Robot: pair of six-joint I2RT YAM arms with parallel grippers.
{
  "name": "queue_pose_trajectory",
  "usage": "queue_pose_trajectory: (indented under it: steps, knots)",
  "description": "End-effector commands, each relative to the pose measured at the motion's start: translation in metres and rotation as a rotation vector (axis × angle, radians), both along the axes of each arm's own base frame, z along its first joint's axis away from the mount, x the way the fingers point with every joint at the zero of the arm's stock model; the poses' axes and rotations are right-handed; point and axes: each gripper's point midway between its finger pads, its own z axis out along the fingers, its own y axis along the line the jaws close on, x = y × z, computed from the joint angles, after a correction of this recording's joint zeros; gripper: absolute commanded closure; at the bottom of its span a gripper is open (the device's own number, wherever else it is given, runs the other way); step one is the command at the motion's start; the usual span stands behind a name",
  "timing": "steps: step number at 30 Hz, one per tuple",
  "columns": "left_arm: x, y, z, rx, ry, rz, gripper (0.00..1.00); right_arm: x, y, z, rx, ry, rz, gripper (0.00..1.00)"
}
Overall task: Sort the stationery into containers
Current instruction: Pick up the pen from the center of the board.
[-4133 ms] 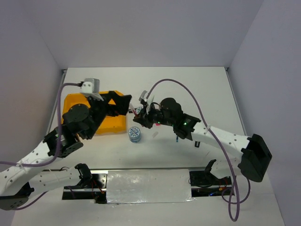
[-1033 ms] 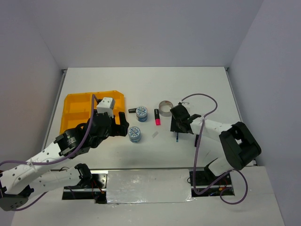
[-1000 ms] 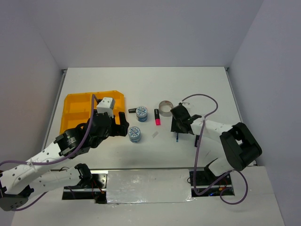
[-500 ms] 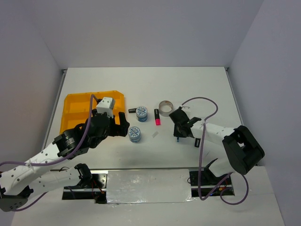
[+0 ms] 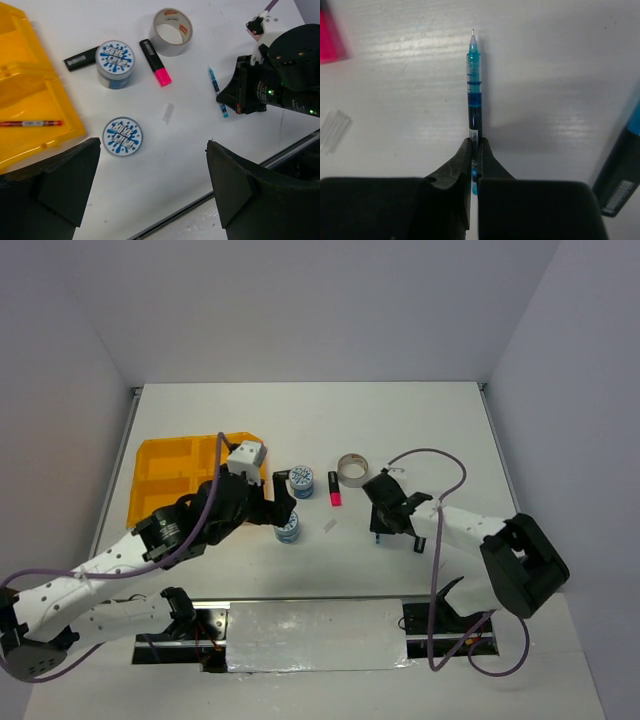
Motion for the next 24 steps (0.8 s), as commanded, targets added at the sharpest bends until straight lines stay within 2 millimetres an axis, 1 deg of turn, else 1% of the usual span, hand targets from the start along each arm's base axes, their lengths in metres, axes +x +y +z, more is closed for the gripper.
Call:
queue_pose_trajectory:
  steps: [1, 2, 3, 4, 5, 6, 7, 8, 9, 10, 11, 12, 13, 14, 15, 16, 17, 18, 19, 20, 24]
  knots:
    - [0.009, -0.048, 0.022, -0.079, -0.03, -0.13, 0.01, 0.002, 0.007, 0.029, 0.096, -0.102, -0.028, 1.0]
    - [0.012, -0.054, 0.018, -0.06, -0.021, -0.146, 0.01, 0.001, 0.0, 0.035, 0.079, -0.115, -0.047, 1.0]
    - [0.016, -0.068, 0.005, -0.036, 0.005, -0.175, 0.01, 0.004, -0.004, 0.052, 0.097, -0.168, -0.067, 1.0]
    - [0.018, -0.077, 0.004, -0.033, 0.006, -0.201, 0.01, 0.006, -0.009, 0.064, 0.089, -0.208, -0.089, 1.0]
    - [0.02, -0.084, -0.001, -0.016, 0.004, -0.231, 0.01, 0.005, -0.012, 0.079, 0.113, -0.249, -0.095, 1.0]
    - [0.025, -0.096, -0.015, 0.011, 0.024, -0.258, 0.01, 0.004, -0.013, 0.087, 0.125, -0.268, -0.094, 1.0]
    - [0.025, -0.104, -0.019, 0.029, 0.031, -0.293, 0.01, 0.002, -0.015, 0.093, 0.13, -0.282, -0.096, 1.0]
    - [0.029, -0.107, -0.025, 0.05, 0.043, -0.293, 0.01, 0.001, -0.017, 0.106, 0.157, -0.316, -0.099, 1.0]
    - [0.034, -0.114, -0.044, 0.092, 0.074, -0.297, 0.01, 0.0, -0.019, 0.113, 0.16, -0.331, -0.103, 1.0]
    - [0.037, -0.121, -0.046, 0.098, 0.071, -0.315, 0.01, -0.004, -0.024, 0.116, 0.15, -0.336, -0.107, 1.0]
    - [0.039, -0.125, -0.053, 0.112, 0.082, -0.327, 0.01, -0.005, -0.028, 0.126, 0.163, -0.365, -0.114, 1.0]
    - [0.044, -0.134, -0.067, 0.138, 0.11, -0.333, 0.02, -0.007, -0.03, 0.131, 0.165, -0.375, -0.115, 1.0]
    - [0.043, -0.138, -0.077, 0.156, 0.138, -0.349, 0.05, -0.01, -0.032, 0.134, 0.16, -0.378, -0.111, 1.0]
    - [0.046, -0.143, -0.102, 0.199, 0.187, -0.352, 0.07, -0.012, -0.033, 0.14, 0.179, -0.396, -0.105, 1.0]
    - [0.049, -0.149, -0.104, 0.202, 0.197, -0.357, 0.09, -0.014, -0.032, 0.144, 0.185, -0.405, -0.093, 1.0]
    - [0.049, -0.151, -0.114, 0.216, 0.22, -0.362, 0.12, -0.017, -0.032, 0.149, 0.206, -0.416, -0.083, 1.0]
    - [0.051, -0.156, -0.131, 0.24, 0.25, -0.366, 0.16, -0.019, -0.031, 0.15, 0.211, -0.421, -0.071, 1.0]
    - [0.052, -0.158, -0.138, 0.25, 0.262, -0.373, 0.18, -0.019, -0.031, 0.156, 0.23, -0.44, -0.063, 1.0]
    - [0.055, -0.16, -0.151, 0.277, 0.283, -0.365, 0.19, -0.022, -0.029, 0.156, 0.235, -0.438, -0.047, 1.0]
    - [0.057, -0.159, -0.157, 0.294, 0.296, -0.344, 0.21, -0.022, -0.03, 0.156, 0.235, -0.44, -0.043, 1.0]
    - [0.068, -0.149, -0.183, 0.379, 0.329, -0.287, 0.21, -0.024, -0.03, 0.155, 0.223, -0.439, -0.016, 1.0]
